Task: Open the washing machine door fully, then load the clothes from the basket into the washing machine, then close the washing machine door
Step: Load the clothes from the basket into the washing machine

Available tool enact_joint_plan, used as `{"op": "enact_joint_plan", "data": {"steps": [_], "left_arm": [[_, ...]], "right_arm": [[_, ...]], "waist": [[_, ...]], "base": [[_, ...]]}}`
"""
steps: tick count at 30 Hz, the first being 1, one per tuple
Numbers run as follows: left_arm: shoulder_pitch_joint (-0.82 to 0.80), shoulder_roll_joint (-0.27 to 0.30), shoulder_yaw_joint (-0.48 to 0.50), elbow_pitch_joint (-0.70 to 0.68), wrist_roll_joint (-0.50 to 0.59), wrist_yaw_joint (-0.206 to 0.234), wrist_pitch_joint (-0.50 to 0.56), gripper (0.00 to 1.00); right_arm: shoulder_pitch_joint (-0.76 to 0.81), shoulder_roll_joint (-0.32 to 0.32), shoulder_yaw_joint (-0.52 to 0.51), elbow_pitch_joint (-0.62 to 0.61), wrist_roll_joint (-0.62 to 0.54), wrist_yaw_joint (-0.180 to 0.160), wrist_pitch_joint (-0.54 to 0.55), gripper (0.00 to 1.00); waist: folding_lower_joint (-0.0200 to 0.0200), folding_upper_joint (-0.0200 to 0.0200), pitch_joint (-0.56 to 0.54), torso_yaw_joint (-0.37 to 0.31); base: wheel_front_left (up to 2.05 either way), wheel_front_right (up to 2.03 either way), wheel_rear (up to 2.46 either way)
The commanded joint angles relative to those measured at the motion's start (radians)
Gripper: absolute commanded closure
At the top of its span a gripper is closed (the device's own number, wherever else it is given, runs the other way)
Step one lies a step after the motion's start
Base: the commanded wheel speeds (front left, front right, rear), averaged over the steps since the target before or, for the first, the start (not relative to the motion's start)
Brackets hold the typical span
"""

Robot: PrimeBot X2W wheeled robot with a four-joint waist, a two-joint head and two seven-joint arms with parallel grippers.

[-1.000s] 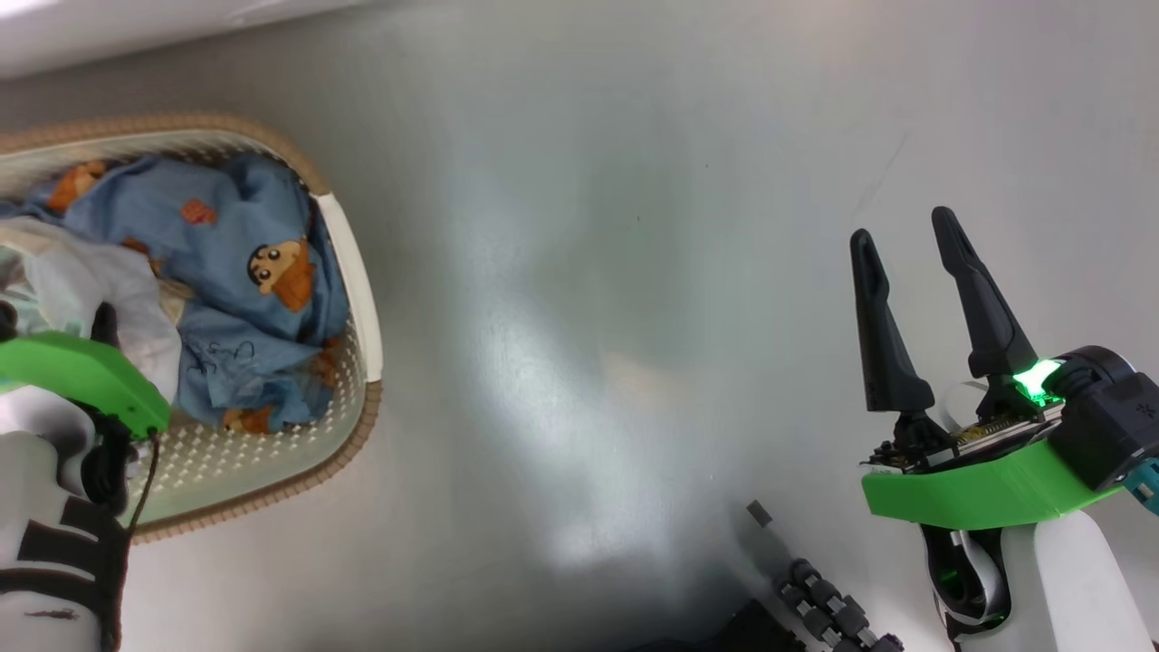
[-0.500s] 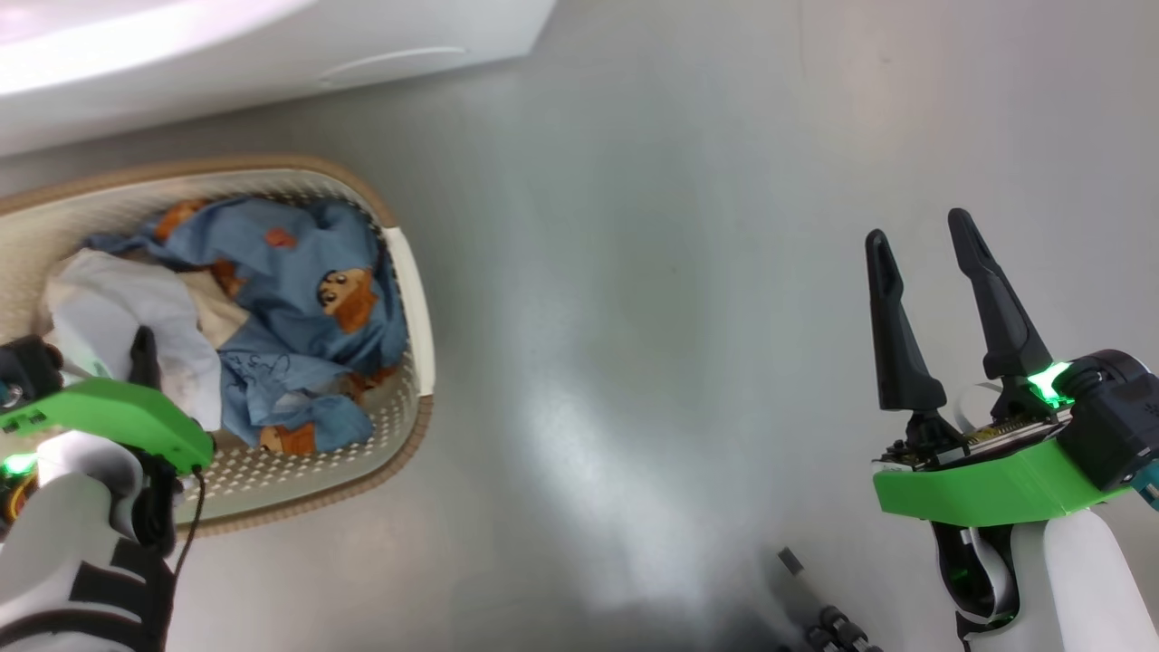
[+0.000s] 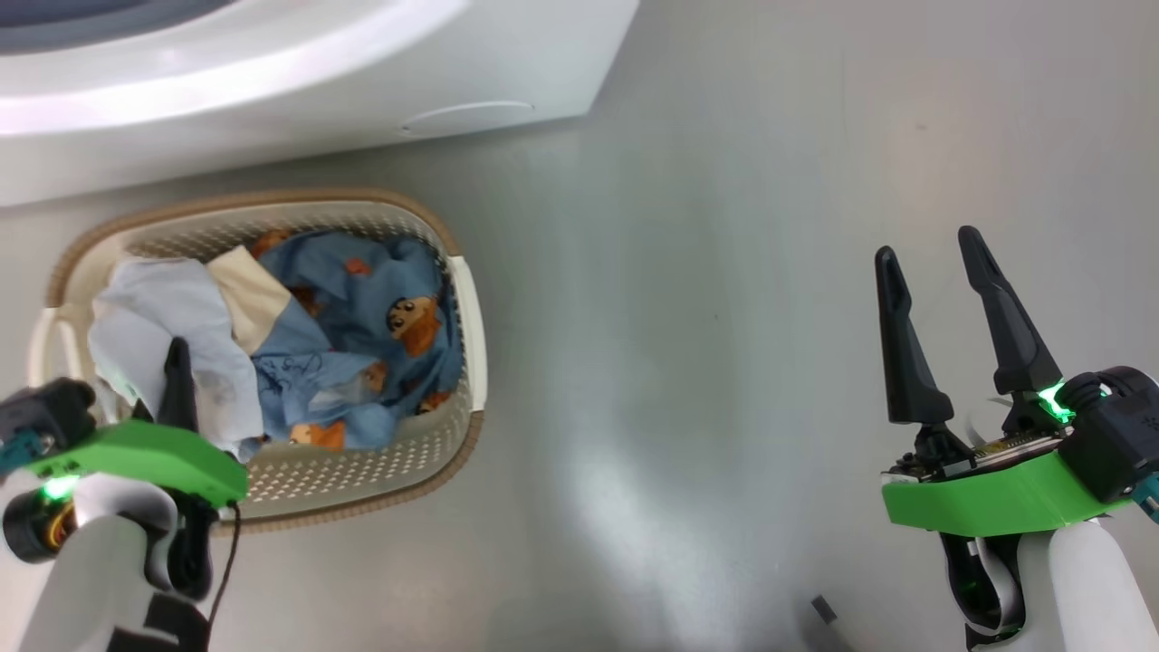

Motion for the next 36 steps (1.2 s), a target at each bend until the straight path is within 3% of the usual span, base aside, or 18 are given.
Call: {"op": "enact_joint_plan", "data": {"steps": [1,15,36], "left_arm": [[0.062,0.025,0.031,-0.049,0.006,-0.002,-0.013,1.00],[0.312,-0.044,0.068,-0.403,0.051,0.024,-0.013,1.00],[0.577,-0.089,0.081,-0.595,0.145,0.054,-0.013,1.00]], "right_arm": [[0.040,-0.002,0.013,-0.022,-0.009,0.002,-0.005,0.00],[0.071,-0.002,0.004,-0.004,-0.034,0.002,-0.005,0.00],[0.217,-0.049,0.018,0.049,0.002,0.002,-0.005,0.00]], "waist": [[0.0000,-0.0001,-0.024,0.022],[0.0000,-0.0001,-0.170,0.071],[0.0000,-0.0001,-0.500,0.099]], "base": [[0.00,0.00,0.00],[0.00,0.00,0.00],[0.00,0.00,0.00]]}}
